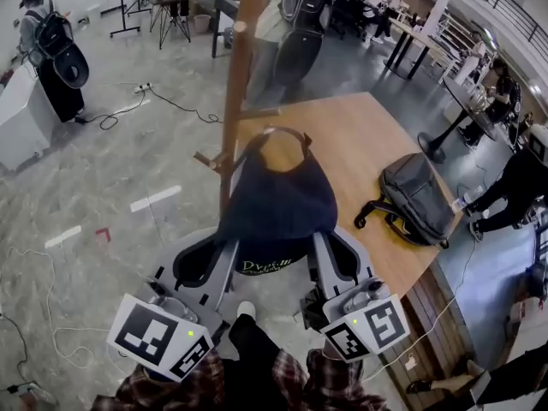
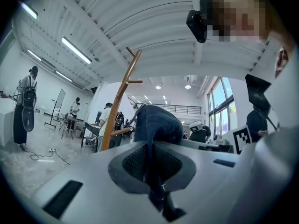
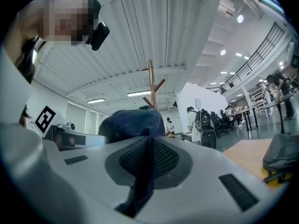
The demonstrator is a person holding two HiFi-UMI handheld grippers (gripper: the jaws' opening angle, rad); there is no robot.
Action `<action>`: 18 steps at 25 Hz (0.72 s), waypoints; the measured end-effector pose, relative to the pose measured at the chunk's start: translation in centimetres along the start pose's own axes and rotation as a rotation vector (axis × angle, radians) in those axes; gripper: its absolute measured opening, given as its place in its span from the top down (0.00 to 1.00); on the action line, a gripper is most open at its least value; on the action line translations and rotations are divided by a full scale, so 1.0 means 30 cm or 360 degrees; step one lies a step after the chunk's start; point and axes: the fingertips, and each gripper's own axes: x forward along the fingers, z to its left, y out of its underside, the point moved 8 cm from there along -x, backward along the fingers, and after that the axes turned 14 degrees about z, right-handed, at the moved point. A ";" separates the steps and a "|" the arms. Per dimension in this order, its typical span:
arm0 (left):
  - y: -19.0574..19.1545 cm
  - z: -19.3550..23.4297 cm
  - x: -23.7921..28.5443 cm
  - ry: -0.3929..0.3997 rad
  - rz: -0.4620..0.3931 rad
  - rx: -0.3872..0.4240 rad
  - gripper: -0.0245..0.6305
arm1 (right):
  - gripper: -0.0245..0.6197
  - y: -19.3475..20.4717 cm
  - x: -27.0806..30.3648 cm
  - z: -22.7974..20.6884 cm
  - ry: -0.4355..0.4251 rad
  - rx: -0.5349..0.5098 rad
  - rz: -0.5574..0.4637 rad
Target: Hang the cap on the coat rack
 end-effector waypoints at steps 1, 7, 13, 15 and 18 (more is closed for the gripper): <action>-0.013 0.001 0.033 -0.0017 -0.0007 -0.0002 0.93 | 0.93 -0.012 0.016 -0.036 -0.0021 -0.0004 0.0001; -0.072 0.002 0.178 -0.0103 -0.0038 -0.0007 0.93 | 0.93 -0.070 0.098 -0.199 -0.0119 -0.0022 -0.0005; -0.109 -0.016 0.221 -0.0174 -0.0057 0.0012 0.93 | 0.93 -0.104 0.127 -0.264 -0.0200 -0.0027 -0.0020; -0.113 -0.019 0.230 -0.0179 -0.0050 0.0019 0.93 | 0.93 -0.105 0.131 -0.276 -0.0209 -0.0020 -0.0023; -0.130 -0.015 0.244 -0.0175 -0.0043 0.0031 0.93 | 0.93 -0.113 0.143 -0.290 -0.0209 -0.0010 -0.0027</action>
